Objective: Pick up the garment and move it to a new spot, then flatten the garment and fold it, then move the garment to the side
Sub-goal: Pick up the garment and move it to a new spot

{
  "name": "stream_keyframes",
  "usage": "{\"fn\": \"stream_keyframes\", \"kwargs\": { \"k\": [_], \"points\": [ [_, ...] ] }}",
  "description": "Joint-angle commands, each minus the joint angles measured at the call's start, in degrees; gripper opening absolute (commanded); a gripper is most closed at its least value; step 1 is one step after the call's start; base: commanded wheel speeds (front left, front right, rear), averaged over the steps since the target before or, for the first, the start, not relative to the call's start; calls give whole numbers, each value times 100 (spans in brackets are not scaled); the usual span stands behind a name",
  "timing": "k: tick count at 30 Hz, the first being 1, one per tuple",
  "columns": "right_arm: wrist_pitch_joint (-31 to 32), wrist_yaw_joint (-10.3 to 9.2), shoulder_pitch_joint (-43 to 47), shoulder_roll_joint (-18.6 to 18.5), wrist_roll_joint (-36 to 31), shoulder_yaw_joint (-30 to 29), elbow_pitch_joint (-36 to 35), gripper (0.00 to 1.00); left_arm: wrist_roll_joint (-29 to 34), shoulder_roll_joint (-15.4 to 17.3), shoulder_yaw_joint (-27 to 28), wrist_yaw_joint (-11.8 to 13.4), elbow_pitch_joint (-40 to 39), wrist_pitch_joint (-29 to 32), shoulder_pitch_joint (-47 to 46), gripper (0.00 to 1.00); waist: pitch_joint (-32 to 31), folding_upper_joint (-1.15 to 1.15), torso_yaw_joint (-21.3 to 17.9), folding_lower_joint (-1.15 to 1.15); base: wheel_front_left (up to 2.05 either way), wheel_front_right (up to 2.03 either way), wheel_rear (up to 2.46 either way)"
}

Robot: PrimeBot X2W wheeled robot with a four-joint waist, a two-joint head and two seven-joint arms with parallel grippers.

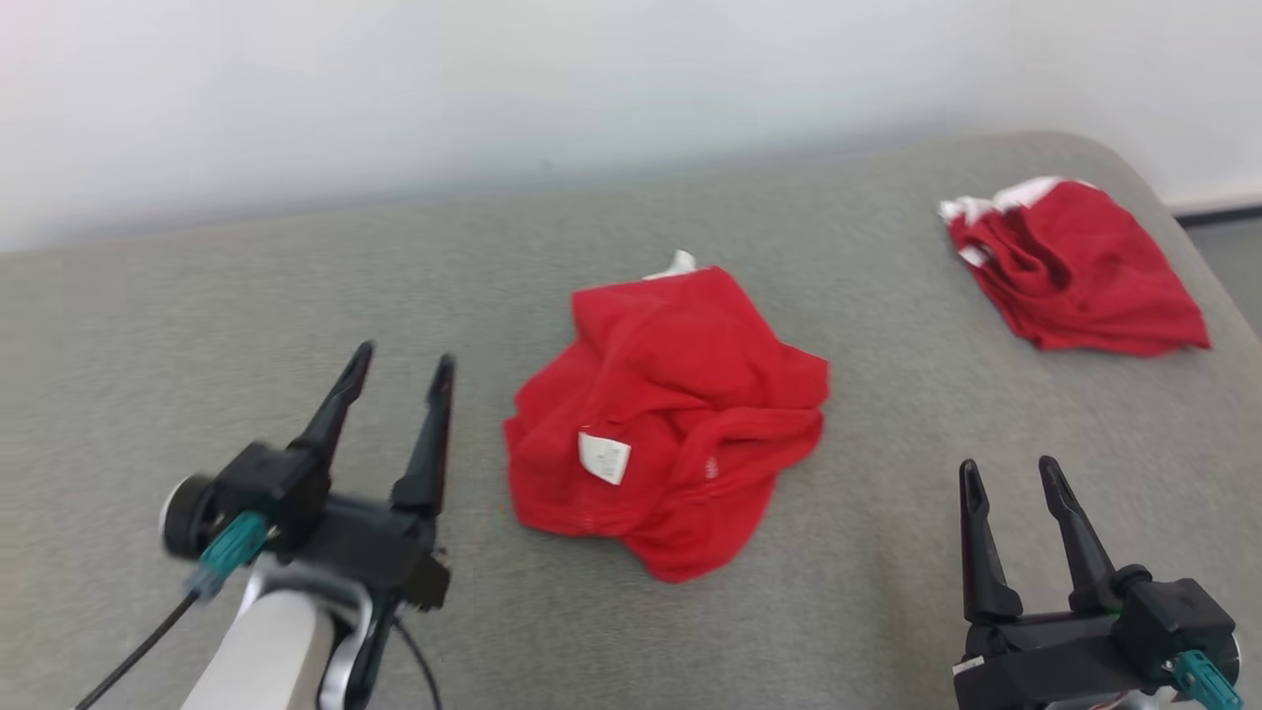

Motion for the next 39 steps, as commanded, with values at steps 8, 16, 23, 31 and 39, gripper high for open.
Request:
{"fn": "stream_keyframes", "kwargs": {
  "k": [8, 16, 23, 31, 39],
  "points": [
    [-7, -14, 176, -1, -107, -71, -24, 100, 307, 121, 707, 59, -585, -18, 956, 100, -422, 0, 590, 0, 0, 0, 0],
    [-7, -14, 318, -1, -88, -81, -9, 100, 456, 36, 1482, 70, -1124, -19, 1936, 100, -583, 0, 709, 0, 0, 0, 0],
    [-7, -14, 400, -23, -46, -54, 13, 100, 596, -138, 1833, 28, -1329, -19, 2466, 100, -597, 0, 735, 0, 0, 0, 0],
    [-8, -14, 445, -21, -23, -24, 46, 100, 790, -438, 2093, -56, -1385, -19, 2820, 100, -564, 0, 704, 0, 0, 0, 0],
    [-7, -14, 456, -19, -8, -20, 95, 100, 969, -657, 2251, -170, -1350, -19, 2865, 100, -572, 0, 699, 0, 0, 0, 0]
  ]
}}
